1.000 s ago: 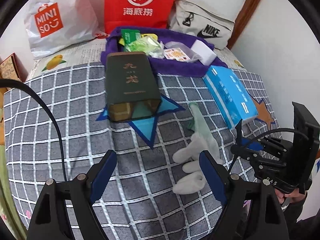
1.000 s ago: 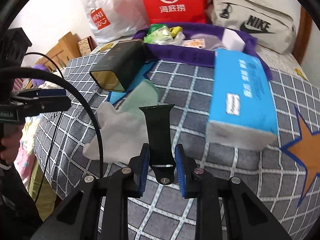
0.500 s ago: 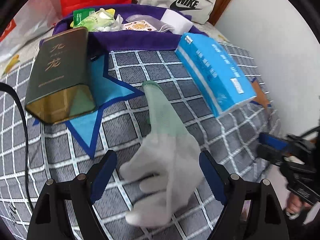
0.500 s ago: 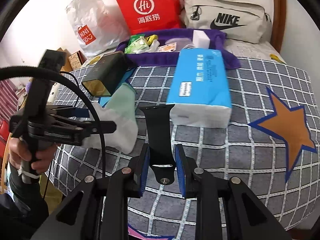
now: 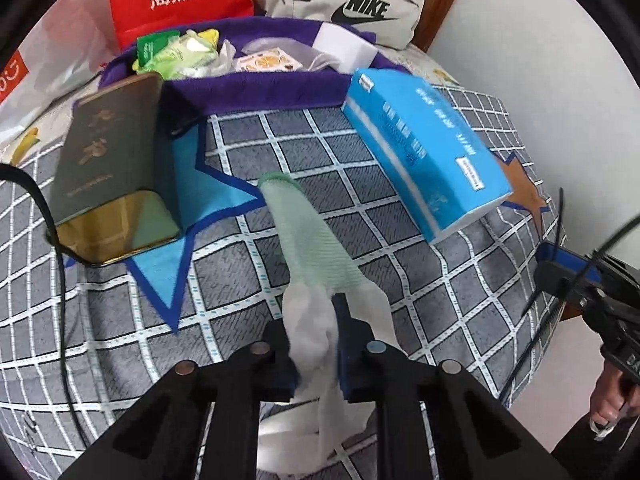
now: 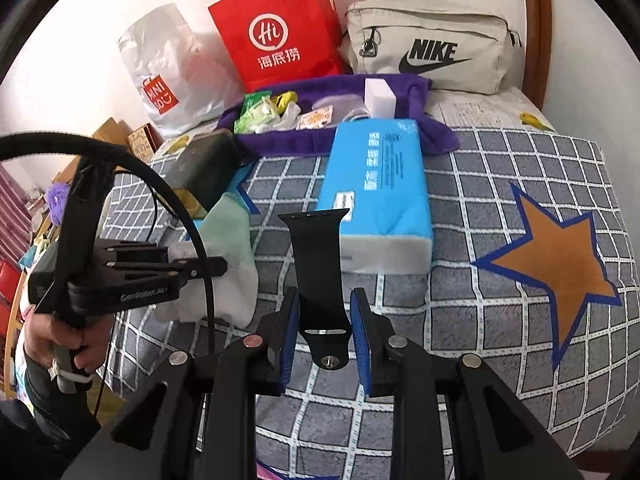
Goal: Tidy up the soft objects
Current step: 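Carry the black strap with the right tool while the left tool carries the white glove to the towel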
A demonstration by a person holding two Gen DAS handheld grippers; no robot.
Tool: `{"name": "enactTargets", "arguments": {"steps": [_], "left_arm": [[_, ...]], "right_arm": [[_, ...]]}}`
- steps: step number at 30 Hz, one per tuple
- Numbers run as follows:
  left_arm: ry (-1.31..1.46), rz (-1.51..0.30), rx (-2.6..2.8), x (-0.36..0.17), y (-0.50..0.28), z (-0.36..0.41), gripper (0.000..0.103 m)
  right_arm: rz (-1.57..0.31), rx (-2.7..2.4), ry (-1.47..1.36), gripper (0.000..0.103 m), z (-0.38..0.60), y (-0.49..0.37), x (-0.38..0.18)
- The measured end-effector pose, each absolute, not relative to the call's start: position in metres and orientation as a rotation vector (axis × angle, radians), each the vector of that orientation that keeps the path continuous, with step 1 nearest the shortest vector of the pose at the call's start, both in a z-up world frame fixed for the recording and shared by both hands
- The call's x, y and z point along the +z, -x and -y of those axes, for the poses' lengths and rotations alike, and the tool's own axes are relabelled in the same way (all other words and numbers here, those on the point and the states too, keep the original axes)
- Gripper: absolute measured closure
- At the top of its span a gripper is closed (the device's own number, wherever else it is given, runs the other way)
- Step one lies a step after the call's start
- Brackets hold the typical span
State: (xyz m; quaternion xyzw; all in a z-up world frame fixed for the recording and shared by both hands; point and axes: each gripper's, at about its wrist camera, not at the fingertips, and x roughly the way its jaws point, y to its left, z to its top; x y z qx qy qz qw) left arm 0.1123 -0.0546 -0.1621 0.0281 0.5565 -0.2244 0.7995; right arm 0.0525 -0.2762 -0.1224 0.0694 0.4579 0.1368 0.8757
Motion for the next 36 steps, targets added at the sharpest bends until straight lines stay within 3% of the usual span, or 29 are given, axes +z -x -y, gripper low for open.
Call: {"name": "enactTargets", "arguments": {"steps": [22,36], "left_arm": [[-0.083,-0.950,-0.267,-0.058,-0.117,0.014,0.090],[-0.040,-0.910,-0.222,-0.038,-0.158,-0.014,0.090]], "right_arm": [[-0.847,0.350,-0.129,0.078,0.255,-0.094,-0.069],[-0.820,0.314,-0.142,0.078,0.253,-0.143,-0.052]]}}
